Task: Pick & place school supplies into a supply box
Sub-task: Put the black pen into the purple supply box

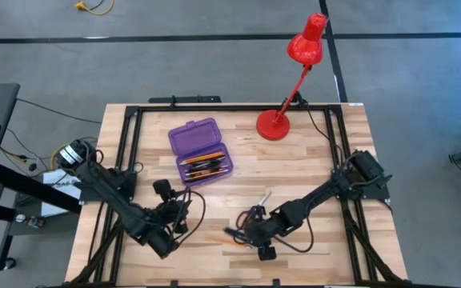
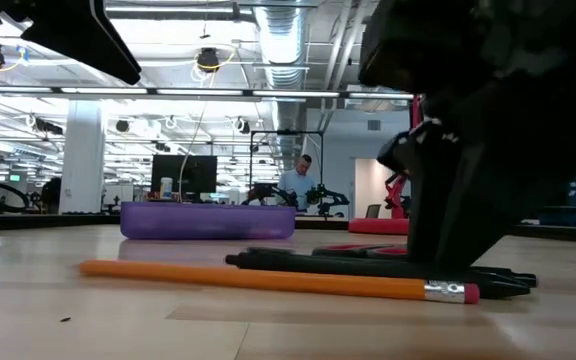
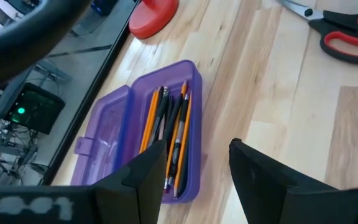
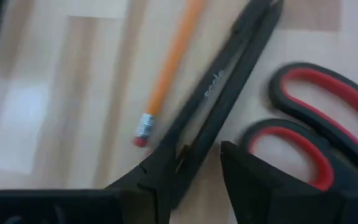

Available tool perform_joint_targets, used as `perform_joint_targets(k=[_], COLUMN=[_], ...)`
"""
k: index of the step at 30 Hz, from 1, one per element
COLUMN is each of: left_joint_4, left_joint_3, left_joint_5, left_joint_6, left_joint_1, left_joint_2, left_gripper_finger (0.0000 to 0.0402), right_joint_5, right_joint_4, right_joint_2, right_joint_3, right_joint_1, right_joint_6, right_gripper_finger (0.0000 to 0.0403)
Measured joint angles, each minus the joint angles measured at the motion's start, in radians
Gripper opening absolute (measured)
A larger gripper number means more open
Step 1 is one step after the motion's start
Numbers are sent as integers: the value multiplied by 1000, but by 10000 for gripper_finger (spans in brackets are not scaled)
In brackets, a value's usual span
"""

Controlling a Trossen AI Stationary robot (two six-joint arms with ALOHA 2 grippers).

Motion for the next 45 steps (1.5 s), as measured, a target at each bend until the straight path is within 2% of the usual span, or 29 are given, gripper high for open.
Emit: perform_joint_targets(k=[15,25,28,34,39,45], left_joint_4=[-9,-26,-26,-39,-42,-46], left_joint_3=[0,0,0,0,0,0], left_joint_5=[-11,-17,-18,-32,-45,-58], left_joint_6=[0,-13,-13,-13,-13,-11], left_joint_1=[0,0,0,0,1,1], left_joint_2=[0,0,0,0,1,1], left_gripper_finger=[165,165,165,165,165,165], right_joint_5=[93,118,136,185,198,159], right_joint_4=[-176,-206,-250,-407,-519,-527], right_joint_2=[-9,-9,-10,-12,-16,-63], right_joint_3=[3,2,2,3,5,-5], right_joint_1=[2,-6,-5,1,23,14], right_joint_6=[63,62,91,185,194,190], right_gripper_finger=[115,16,20,63,65,65])
